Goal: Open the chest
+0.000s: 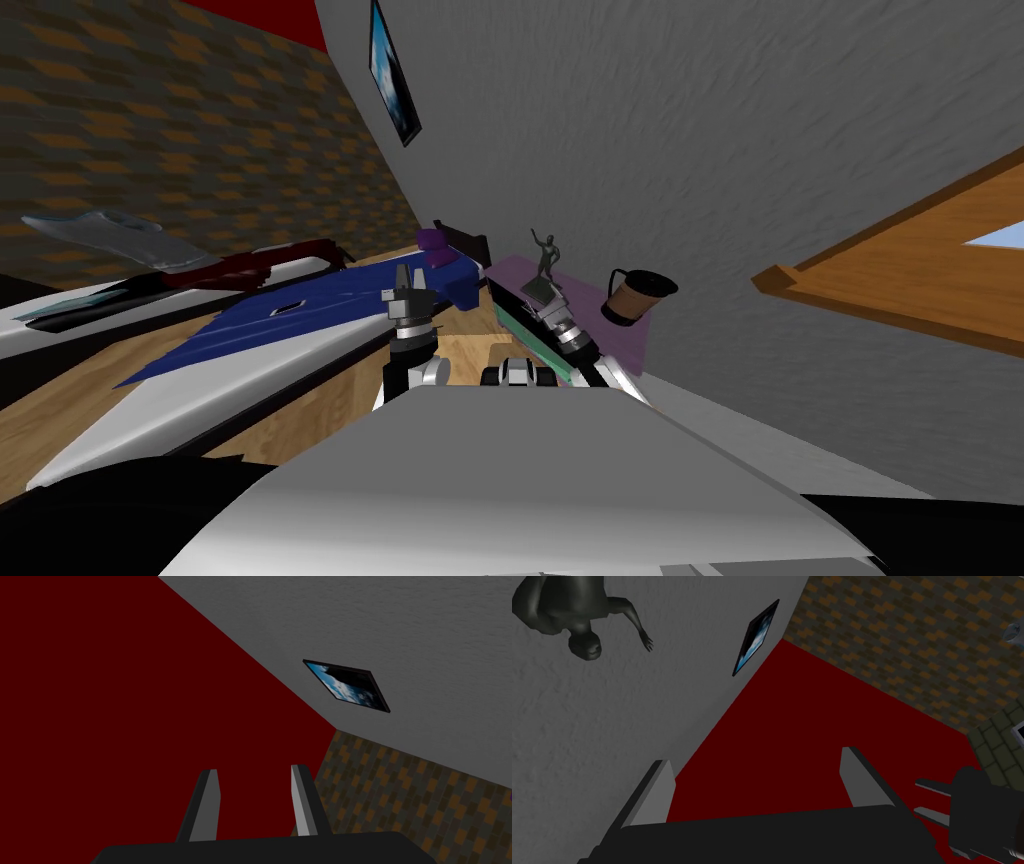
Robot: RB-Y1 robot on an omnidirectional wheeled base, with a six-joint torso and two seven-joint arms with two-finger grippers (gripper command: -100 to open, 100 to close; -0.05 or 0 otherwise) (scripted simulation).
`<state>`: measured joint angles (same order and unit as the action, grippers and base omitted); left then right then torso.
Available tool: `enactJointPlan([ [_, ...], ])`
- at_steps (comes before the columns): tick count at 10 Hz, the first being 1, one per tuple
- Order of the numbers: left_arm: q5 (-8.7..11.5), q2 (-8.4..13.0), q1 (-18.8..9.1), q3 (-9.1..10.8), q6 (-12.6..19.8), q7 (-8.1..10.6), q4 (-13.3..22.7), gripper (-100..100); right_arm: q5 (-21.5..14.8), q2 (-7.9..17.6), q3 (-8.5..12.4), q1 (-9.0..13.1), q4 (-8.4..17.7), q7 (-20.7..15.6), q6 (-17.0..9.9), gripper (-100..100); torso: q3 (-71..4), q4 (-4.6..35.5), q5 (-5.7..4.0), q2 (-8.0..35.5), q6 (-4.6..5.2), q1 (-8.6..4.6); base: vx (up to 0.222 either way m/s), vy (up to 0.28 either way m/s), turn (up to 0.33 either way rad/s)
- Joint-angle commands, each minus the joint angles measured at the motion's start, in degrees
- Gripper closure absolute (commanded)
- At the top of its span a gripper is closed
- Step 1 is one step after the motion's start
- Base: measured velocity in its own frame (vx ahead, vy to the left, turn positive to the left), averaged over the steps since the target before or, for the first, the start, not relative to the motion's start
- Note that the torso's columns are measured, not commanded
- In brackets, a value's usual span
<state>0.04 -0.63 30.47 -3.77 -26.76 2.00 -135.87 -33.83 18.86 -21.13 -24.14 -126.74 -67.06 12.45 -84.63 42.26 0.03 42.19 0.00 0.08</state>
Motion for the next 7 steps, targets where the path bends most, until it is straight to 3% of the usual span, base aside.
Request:
enactJointPlan([
  [1,0.0,0.0,0.0,0.00,0.0,0.00,0.0,0,-2.8,2.3,-0.3,-0.4,0.7,-2.8,-2.2,-100,0.0,0.0,-0.01,0.0,0.01,-0.06,0.041,0.041,0.036],
  [7,0.0,0.0,0.0,0.00,0.0,0.00,0.0,0,-8.9,7.0,-0.5,-1.5,3.4,-9.0,-5.5,-100,0.0,0.0,-0.02,0.1,0.01,-0.06,0.030,0.032,0.059],
])
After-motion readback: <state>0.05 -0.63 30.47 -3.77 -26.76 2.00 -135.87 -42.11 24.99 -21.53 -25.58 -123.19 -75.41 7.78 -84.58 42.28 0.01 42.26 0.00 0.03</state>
